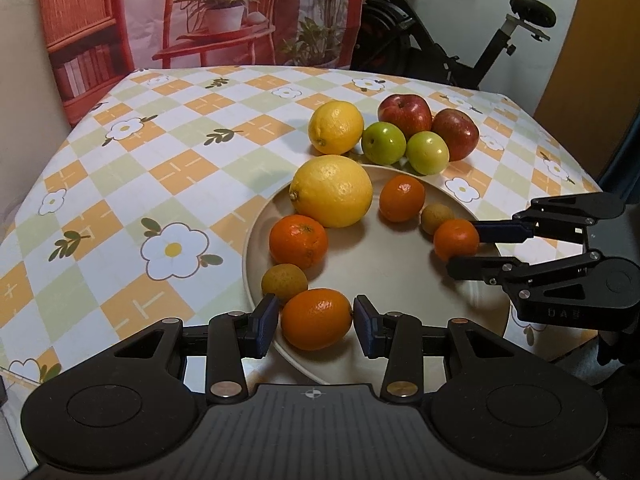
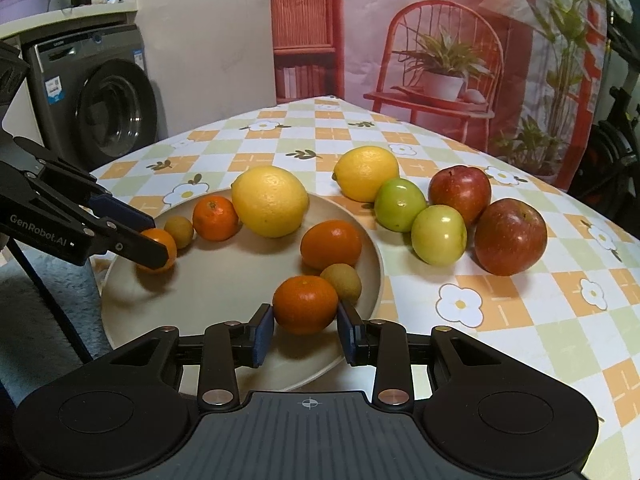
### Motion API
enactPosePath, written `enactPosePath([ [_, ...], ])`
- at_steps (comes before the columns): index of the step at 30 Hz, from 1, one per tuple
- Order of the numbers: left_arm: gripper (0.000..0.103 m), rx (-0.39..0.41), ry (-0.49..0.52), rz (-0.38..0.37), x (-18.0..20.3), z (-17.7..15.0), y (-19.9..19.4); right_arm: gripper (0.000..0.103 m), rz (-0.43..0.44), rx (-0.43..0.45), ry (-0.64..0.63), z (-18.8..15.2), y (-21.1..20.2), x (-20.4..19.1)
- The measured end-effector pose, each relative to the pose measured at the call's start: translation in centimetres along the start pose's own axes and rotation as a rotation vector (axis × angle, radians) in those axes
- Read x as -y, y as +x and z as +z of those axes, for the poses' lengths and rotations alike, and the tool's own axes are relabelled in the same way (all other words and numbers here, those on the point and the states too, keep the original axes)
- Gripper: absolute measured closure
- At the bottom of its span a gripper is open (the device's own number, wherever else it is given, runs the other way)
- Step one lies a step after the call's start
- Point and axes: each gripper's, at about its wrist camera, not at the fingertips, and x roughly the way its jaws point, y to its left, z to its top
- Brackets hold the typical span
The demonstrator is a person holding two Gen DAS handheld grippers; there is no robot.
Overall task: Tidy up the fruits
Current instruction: 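Lower both tangerines into the cream plate and open both grippers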
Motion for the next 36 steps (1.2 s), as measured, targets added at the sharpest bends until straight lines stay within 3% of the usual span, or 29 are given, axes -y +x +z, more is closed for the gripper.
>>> enactPosePath([
  [10, 0.059, 0.035, 0.015, 0.035, 0.6, -0.2, -0.7, 0.070, -0.014, 0.069, 0.043, -0.2, -1.4, 0.5],
  [20, 0.059, 0.116, 0.055, 0.081, 1.4, -0.2, -1.8, 0.069, -0.105, 0.179, 0.154, -1.0, -2.8, 3.1],
  [30, 0.059, 0.145, 0.042, 0.112, 1.4, -0.2, -1.9, 0.067, -0.250, 0.199, 0.272, -3.5, -2.2, 6.9],
  [36, 0.059, 0.162, 0.039, 0.131, 1.5, -0.1, -1.8, 0.067, -0.242, 0.204, 0.306, -3.9, -1.8, 7.9],
])
